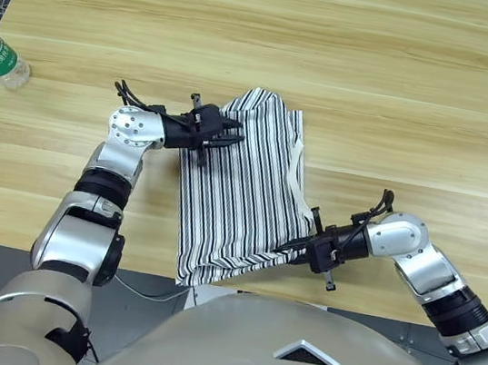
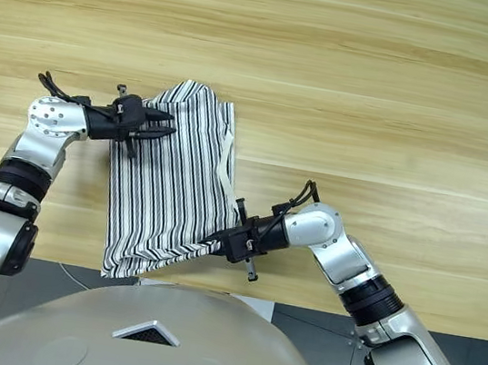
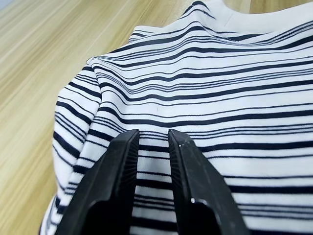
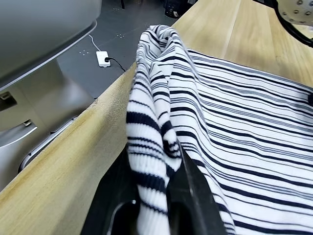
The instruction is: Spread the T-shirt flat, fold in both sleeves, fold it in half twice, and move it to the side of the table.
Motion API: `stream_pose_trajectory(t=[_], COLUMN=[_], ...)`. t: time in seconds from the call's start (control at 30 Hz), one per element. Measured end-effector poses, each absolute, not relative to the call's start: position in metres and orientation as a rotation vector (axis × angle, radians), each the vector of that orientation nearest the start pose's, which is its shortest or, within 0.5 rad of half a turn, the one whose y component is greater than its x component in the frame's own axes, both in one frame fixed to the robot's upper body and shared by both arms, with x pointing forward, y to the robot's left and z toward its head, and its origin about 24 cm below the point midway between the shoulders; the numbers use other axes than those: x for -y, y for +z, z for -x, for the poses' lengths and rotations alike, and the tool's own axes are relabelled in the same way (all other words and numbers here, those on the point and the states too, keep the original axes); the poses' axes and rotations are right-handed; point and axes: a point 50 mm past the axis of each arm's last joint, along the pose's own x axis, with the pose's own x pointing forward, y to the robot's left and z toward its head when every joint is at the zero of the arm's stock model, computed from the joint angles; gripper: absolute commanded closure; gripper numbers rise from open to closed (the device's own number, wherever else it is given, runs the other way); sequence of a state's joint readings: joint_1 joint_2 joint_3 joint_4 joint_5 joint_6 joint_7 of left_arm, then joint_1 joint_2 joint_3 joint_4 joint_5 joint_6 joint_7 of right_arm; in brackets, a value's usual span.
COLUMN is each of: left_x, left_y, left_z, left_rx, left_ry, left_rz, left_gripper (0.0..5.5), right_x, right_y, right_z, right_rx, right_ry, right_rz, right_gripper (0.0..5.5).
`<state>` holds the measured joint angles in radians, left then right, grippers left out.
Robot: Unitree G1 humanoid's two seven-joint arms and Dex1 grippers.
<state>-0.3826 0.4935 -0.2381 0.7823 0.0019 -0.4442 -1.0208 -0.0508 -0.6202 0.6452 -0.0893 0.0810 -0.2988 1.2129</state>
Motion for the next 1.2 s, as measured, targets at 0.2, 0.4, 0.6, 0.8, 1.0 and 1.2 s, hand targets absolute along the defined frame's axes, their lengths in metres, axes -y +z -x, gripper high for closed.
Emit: stream_pose_trajectory(t=[0.2,0.4,0.6,0.8,1.0,1.2], left_x=[-0.205,-0.202,-0.182,-0.152,-0.145,-0.155], left_y=[0.006,0.004,-0.003,-0.008,-0.009,-0.012], left_z=[-0.277,-0.273,-0.261,-0.239,-0.226,-0.226], left_rx=[-0.302,-0.297,-0.252,-0.197,-0.19,-0.198], left_ry=[-1.13,-1.141,-1.209,-1.312,-1.34,-1.296], left_rz=[-0.524,-0.52,-0.505,-0.469,-0.434,-0.411], left_gripper=[4.38,4.38,4.38,4.38,4.38,4.38], right_x=[0.103,0.103,0.088,0.071,0.082,0.116], right_y=[0.024,0.045,0.05,0.04,0.036,0.023], right_z=[-0.159,-0.192,-0.222,-0.264,-0.303,-0.313], right_rx=[-0.108,-0.09,-0.073,-0.115,-0.156,-0.217], right_ry=[1.905,1.822,1.755,1.612,1.446,1.342], right_rz=[0.506,0.422,0.383,0.393,0.414,0.455], right_gripper=[5.35,5.35,5.35,5.35,5.35,5.35])
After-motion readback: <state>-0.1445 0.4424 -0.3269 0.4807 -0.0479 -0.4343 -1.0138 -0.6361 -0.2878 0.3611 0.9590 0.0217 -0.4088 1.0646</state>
